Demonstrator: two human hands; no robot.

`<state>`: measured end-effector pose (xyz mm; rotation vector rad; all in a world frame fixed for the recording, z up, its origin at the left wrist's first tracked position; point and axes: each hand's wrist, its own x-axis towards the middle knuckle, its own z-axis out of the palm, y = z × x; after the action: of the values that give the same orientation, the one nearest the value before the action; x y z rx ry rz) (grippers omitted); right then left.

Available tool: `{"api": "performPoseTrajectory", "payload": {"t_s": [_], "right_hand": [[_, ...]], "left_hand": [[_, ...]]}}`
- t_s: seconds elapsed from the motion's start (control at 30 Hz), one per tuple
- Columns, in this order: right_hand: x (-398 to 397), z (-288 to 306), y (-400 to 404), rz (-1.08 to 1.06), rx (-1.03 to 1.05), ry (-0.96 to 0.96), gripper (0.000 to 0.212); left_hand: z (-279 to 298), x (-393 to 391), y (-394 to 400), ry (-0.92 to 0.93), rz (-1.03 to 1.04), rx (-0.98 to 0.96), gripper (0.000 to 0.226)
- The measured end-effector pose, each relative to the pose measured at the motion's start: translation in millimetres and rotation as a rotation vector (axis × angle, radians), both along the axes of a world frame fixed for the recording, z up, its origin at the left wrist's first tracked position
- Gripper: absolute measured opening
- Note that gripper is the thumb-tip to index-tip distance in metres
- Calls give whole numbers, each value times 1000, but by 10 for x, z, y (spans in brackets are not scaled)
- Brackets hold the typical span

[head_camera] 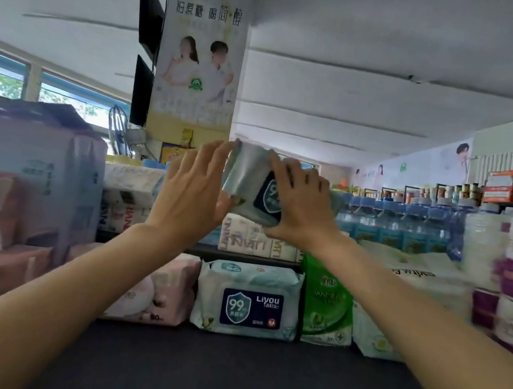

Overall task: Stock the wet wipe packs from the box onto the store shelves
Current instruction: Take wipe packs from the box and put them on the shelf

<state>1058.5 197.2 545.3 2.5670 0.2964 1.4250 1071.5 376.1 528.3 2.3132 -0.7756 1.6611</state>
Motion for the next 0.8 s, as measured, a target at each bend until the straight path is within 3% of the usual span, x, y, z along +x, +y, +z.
{"api": "performPoseTrajectory", "payload": {"t_s": [0.07,0.17,0.23,0.33,0.57,0.8], "right_hand": [[228,-179,56,-86,-280,-67,122],[441,-402,144,-98,-404,-20,113],[469,-525,138,-162,-371,82,111],[494,-547,58,-138,-319,207,99],[314,-445,51,-155,-334,397,101],[-435,-445,-7,-396,-148,415,84]], "left_hand": [[-66,40,-29,42,73,72,67],[-289,161,-25,323,198,222,67],[-401,209,-26,435,221,292,73],[-418,272,-65,419,172,310,79],[-534,270,-102,495,74,255,80],[-554,-111,-170,497,31,178,67]]}}
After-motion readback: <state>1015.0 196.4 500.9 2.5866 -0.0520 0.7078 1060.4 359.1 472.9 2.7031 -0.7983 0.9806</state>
